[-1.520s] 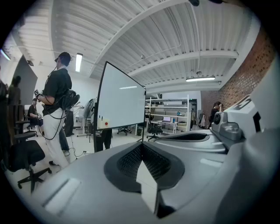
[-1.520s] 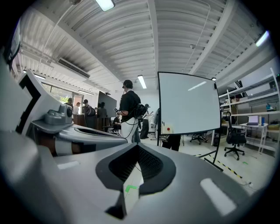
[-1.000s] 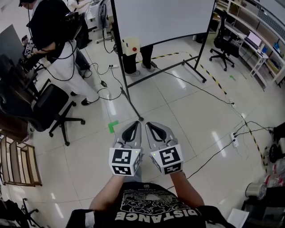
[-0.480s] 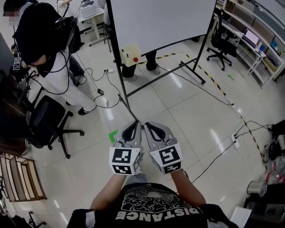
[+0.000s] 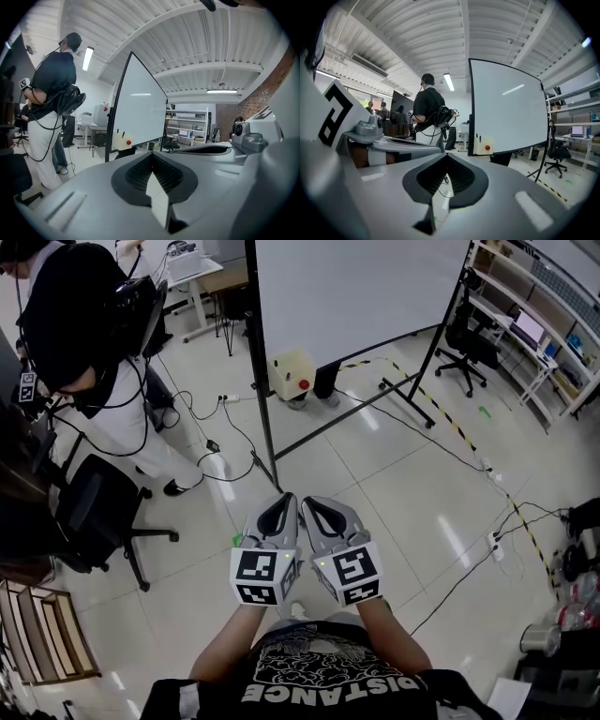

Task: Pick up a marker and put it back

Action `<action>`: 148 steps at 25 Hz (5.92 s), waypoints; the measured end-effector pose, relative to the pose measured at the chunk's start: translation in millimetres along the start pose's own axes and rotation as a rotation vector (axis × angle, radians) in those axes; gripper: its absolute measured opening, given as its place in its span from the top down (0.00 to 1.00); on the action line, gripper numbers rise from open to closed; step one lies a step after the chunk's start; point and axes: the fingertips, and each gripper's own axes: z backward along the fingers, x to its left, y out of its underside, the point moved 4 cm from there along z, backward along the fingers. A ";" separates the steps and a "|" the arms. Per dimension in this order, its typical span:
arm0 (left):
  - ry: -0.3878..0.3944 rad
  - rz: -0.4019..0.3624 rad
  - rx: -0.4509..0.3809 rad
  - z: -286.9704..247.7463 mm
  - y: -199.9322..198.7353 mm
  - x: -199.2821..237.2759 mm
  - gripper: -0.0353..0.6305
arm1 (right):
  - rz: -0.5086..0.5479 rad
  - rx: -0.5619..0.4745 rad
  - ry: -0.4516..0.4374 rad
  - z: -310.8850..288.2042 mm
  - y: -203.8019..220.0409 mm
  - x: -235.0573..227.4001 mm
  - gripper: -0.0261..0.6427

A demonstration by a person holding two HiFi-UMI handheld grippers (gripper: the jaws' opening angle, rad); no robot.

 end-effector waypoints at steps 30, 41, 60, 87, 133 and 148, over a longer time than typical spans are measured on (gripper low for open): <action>-0.100 -0.006 -0.034 -146.2 -35.6 72.0 0.94 | 0.031 -0.067 -0.114 -149.3 -31.0 -114.1 0.96; -0.186 -0.007 -0.054 -201.2 -45.0 87.2 0.94 | 0.033 -0.077 -0.173 -204.6 -24.6 -163.4 0.90; -0.280 0.007 -0.049 -237.5 -48.1 131.8 0.94 | 0.070 -0.068 -0.209 -287.8 -15.8 -191.4 0.75; -0.297 0.018 -0.041 -259.3 -46.9 155.0 0.94 | 0.158 -0.078 -0.150 -329.0 -15.5 -209.0 0.91; -0.159 -0.051 -0.113 -166.9 -68.8 84.7 0.94 | 0.173 -0.289 0.016 -167.0 -79.8 -150.6 0.91; -0.138 -0.056 -0.166 -114.5 -59.4 48.7 0.94 | 0.150 -0.244 0.038 -109.4 -56.3 -116.3 0.91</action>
